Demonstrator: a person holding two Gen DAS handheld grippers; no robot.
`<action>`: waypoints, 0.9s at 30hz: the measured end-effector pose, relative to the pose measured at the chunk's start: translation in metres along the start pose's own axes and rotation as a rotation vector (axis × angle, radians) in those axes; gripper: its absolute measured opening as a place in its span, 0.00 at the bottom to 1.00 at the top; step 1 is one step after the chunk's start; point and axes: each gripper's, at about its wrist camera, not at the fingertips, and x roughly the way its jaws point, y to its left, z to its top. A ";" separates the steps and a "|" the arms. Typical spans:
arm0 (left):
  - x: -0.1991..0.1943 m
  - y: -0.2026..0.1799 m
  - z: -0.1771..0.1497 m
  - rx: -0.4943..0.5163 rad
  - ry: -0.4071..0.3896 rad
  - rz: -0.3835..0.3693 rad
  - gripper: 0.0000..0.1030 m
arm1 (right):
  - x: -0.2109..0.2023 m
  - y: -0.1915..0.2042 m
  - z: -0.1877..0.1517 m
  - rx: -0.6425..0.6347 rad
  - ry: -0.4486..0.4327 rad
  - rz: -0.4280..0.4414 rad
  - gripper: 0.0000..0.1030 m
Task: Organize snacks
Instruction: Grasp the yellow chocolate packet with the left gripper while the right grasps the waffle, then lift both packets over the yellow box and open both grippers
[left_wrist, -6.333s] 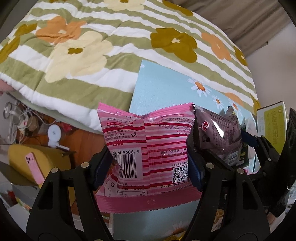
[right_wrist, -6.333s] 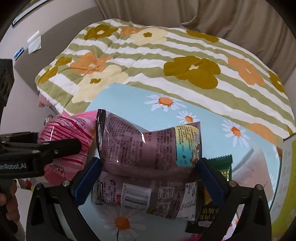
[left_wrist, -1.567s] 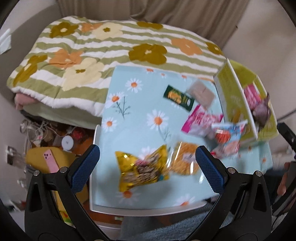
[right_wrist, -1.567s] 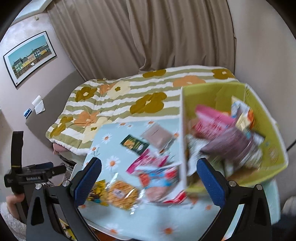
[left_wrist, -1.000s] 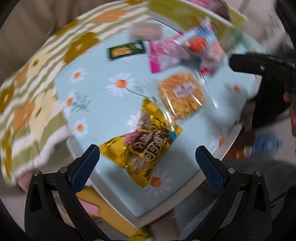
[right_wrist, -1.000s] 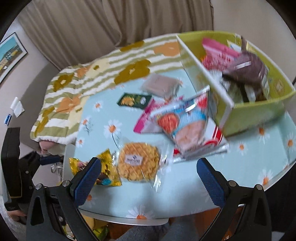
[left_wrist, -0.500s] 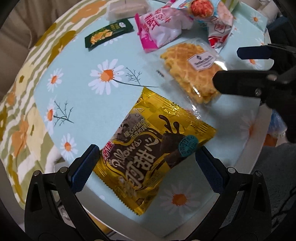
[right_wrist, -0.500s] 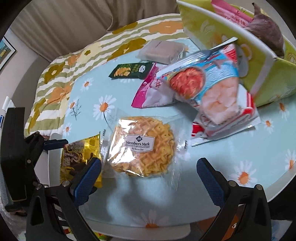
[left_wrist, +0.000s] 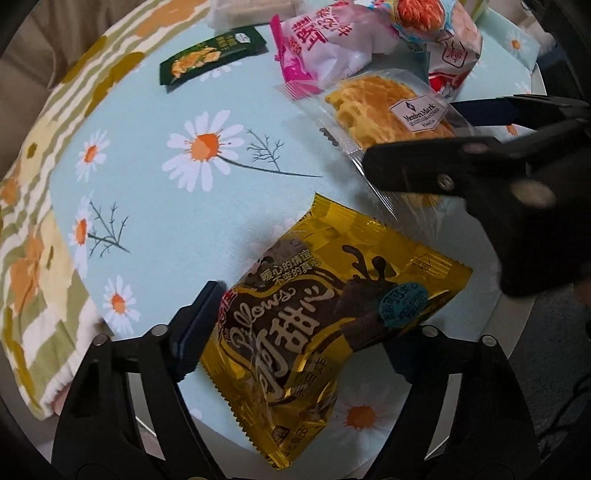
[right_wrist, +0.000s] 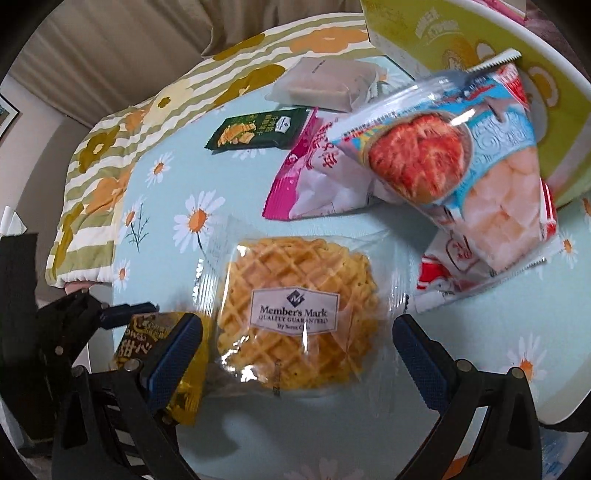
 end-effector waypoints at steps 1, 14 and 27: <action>-0.001 0.001 -0.002 -0.009 0.005 0.003 0.72 | 0.002 0.001 0.002 -0.001 0.002 -0.004 0.99; -0.009 0.037 -0.028 -0.165 0.010 0.006 0.67 | 0.024 0.030 -0.002 -0.219 -0.001 -0.180 1.00; -0.012 0.034 -0.029 -0.179 -0.003 0.015 0.67 | 0.016 0.034 -0.002 -0.323 -0.020 -0.075 0.60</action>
